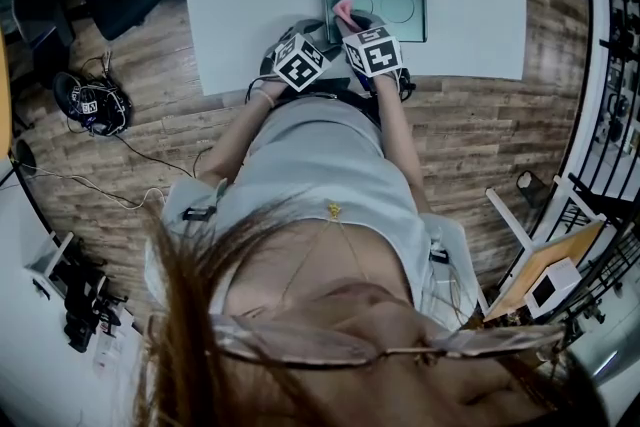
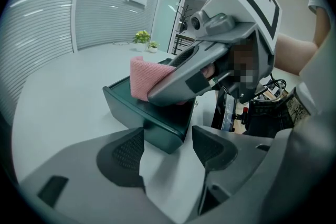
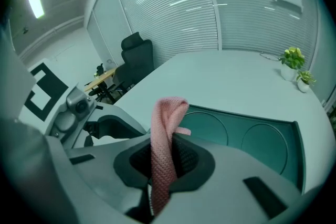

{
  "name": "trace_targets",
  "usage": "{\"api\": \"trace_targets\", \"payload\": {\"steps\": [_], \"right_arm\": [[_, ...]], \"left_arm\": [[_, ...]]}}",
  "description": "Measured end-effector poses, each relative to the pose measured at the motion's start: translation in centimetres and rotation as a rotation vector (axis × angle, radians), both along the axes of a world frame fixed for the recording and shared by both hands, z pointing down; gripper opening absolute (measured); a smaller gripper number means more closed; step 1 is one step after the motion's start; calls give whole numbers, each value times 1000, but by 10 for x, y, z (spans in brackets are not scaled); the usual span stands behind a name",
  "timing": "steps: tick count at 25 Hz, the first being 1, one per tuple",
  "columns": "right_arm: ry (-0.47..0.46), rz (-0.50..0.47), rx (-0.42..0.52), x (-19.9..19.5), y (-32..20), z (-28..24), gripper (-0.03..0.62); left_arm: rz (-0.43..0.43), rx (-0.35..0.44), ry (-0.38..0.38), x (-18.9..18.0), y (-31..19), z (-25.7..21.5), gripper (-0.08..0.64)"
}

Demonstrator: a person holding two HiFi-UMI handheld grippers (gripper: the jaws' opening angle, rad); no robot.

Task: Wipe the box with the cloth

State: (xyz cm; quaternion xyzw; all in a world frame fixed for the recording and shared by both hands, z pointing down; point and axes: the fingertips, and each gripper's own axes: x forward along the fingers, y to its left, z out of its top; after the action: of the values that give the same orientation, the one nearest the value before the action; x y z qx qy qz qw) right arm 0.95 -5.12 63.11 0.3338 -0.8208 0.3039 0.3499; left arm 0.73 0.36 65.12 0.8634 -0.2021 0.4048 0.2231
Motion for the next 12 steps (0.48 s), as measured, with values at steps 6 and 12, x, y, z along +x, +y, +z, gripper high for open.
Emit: {"api": "trace_targets", "payload": {"steps": [6, 12], "right_arm": [[-63, -18, -21, -18, 8, 0, 38], [-66, -4, 33, -10, 7, -6, 40]], "left_arm": [[-3, 1, 1, -1, -1, 1, 285], [-10, 8, 3, 0, -1, 1, 285]]}}
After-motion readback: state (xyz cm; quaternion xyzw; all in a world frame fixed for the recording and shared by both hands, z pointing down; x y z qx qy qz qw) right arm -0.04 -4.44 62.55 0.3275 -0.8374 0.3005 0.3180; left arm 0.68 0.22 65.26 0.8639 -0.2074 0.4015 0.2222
